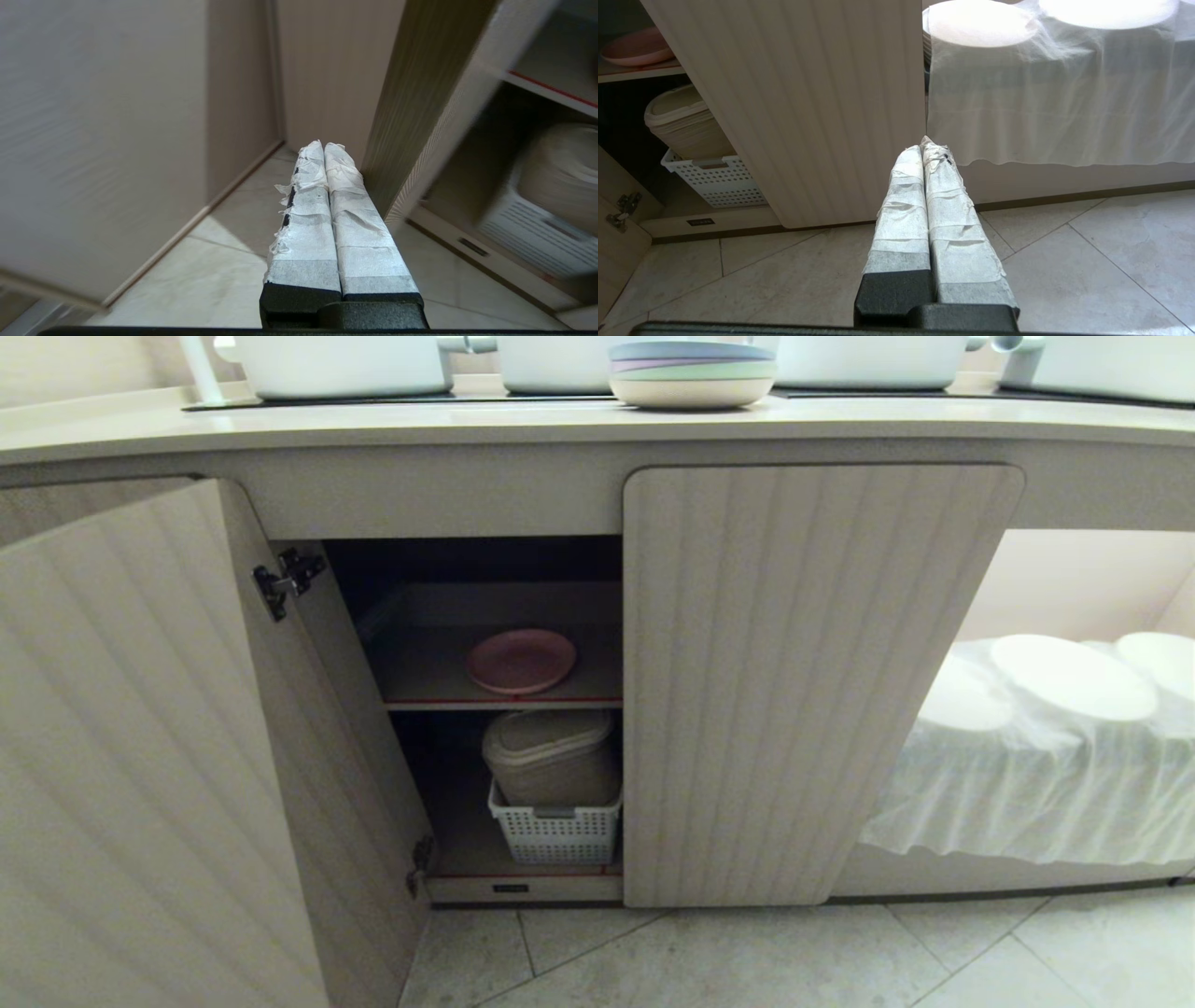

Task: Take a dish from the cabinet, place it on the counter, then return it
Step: Close the cabinet door

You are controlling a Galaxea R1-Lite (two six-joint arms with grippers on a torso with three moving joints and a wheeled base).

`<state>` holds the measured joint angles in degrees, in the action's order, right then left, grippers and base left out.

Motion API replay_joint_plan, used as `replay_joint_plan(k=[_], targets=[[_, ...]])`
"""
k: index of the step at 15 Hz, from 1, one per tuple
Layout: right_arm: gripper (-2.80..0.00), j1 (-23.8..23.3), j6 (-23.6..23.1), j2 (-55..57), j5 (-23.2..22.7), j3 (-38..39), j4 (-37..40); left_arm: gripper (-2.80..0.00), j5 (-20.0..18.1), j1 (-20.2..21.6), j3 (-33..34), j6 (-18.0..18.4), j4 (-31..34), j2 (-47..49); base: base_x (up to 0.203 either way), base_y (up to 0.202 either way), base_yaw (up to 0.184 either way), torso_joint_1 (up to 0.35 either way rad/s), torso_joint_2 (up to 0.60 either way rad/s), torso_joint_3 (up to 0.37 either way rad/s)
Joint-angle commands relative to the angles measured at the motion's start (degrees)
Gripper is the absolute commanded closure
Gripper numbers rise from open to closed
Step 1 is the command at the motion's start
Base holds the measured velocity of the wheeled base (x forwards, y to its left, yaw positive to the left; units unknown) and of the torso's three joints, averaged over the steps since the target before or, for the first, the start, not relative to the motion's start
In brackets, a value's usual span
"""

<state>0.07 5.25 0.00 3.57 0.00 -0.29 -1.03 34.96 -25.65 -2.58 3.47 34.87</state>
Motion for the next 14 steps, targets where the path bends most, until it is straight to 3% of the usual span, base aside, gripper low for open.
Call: replay_joint_plan(k=[1, 7, 11, 14], targets=[[0.00, 0.0, 0.0, 0.0, 0.0, 0.0, -0.1, 0.00, -1.5, -1.4, 0.2, -1.4, -0.1, -0.4, 0.000, 0.000, 0.000, 0.000, 0.00, 0.000], [0.00, 0.0, 0.0, 0.0, 0.0, 0.0, -0.1, 0.00, -9.0, -4.1, 0.0, -6.7, -0.1, -1.0, 0.000, 0.000, 0.000, 0.000, 0.00, 0.000], [0.00, 0.0, 0.0, 0.0, 0.0, 0.0, -0.1, 0.00, -13.5, -4.5, 0.4, -8.0, 0.1, -1.0, 0.000, 0.000, 0.000, 0.000, 0.00, 0.000], [0.00, 0.0, 0.0, 0.0, 0.0, 0.0, -0.1, 0.00, -18.3, -6.1, 0.5, -11.4, 0.0, -1.0, 0.000, 0.000, 0.000, 0.000, 0.00, 0.000]])
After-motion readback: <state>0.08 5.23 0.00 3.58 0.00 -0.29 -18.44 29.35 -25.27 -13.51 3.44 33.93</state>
